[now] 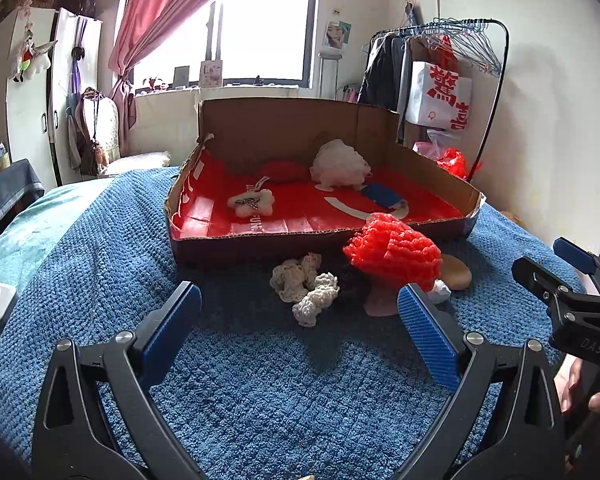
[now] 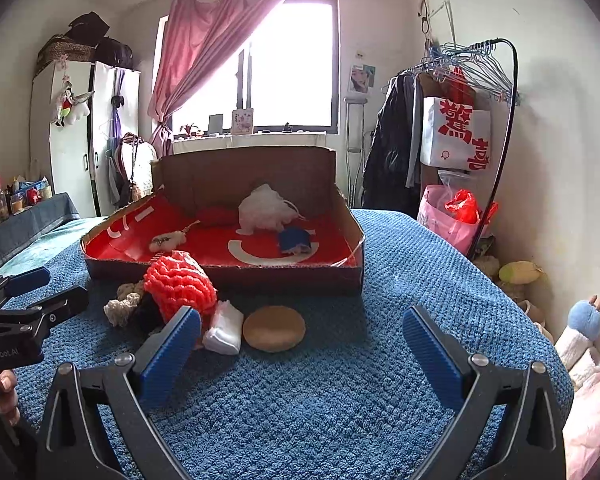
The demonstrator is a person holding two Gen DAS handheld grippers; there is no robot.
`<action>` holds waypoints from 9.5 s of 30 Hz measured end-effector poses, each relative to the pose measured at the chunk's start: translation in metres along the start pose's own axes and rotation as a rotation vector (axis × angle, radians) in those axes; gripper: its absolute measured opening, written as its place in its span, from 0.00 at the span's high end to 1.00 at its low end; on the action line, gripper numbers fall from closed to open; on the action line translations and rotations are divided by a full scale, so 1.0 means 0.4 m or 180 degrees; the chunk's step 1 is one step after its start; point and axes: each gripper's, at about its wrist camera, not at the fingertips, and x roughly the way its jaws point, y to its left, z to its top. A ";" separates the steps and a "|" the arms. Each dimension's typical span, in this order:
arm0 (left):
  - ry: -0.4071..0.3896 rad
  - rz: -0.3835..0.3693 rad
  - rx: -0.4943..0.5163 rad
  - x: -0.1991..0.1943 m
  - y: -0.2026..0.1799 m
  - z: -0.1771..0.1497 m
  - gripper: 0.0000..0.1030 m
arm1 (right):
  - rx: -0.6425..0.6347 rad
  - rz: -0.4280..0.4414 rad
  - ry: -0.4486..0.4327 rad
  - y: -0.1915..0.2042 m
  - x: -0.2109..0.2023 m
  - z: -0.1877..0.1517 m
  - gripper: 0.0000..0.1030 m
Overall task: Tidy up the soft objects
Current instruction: 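Grasp the white crochet lace with the left tool while the right tool grasps the tan round sponge, then lift both held items and carry them over the box rim, then lower the crochet lace and tan sponge onto the red liner, then open the left tool on the lace while the right tool releases the sponge, then withdraw both open tools out of the box toward the remaining items, then grasp the black knit ball with the left tool while the right tool grasps the red mesh ball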
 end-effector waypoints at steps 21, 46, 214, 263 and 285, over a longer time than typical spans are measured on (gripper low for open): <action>0.0352 0.0137 0.0013 0.032 -0.001 -0.085 0.02 | 0.0016 0.0022 0.0309 0.007 0.049 -0.085 0.00; 0.0670 0.0091 0.0144 0.086 0.009 -0.031 0.02 | 0.0023 0.0189 0.0765 -0.016 0.143 -0.022 0.00; 0.0481 -0.0604 0.0212 0.233 0.045 0.362 0.10 | -0.0204 0.1110 0.0865 0.021 0.312 0.428 0.00; 0.0378 -0.0097 -0.0055 0.071 0.008 -0.020 0.06 | 0.0147 0.0602 0.0464 -0.007 0.097 0.007 0.00; 0.1290 -0.1057 0.0467 0.283 -0.042 0.059 0.69 | 0.0314 0.2189 0.1229 0.042 0.302 0.092 0.53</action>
